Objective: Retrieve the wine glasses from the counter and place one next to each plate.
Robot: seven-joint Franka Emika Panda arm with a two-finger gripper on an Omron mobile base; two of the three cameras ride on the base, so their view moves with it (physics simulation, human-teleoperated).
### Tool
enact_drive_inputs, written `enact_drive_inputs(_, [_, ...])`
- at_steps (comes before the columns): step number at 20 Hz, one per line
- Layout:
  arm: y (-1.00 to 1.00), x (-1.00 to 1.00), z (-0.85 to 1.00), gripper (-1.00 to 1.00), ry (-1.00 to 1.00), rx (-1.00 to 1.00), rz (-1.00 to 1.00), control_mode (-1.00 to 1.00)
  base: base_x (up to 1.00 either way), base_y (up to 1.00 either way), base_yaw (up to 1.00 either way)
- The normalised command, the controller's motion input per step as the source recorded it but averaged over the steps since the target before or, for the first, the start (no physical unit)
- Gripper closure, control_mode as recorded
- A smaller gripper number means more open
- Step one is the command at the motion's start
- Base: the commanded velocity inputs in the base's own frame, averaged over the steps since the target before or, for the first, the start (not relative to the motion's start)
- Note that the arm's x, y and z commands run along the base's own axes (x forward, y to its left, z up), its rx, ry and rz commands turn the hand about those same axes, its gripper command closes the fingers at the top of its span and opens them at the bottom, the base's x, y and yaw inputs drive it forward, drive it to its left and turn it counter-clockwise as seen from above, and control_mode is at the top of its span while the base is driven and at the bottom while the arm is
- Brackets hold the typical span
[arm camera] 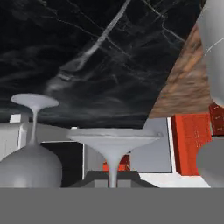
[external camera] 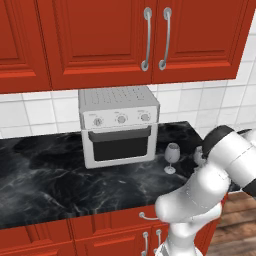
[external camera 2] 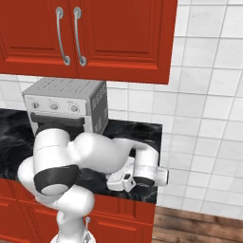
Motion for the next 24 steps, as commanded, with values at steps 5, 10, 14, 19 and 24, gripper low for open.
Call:
enact_drive_inputs(5, [0.00,-0.71,0.99,1.00,-0.28,0.00,-0.01,-1.00,0.00,0.00,0.00])
enact_drive_inputs(10, [0.00,-0.70,0.99,1.00,-0.14,0.00,-0.04,-1.00,0.00,0.00,0.00])
enact_drive_inputs(14, [0.03,-0.56,0.89,1.00,0.00,0.00,-0.08,-1.00,0.00,0.00,0.00])
enact_drive_inputs(19, [0.12,-0.19,0.76,1.00,0.14,0.00,-0.10,-1.00,0.00,0.00,0.00])
enact_drive_inputs(24, [0.01,0.00,0.40,1.00,0.11,-0.01,-0.05,-1.00,0.00,0.00,0.00])
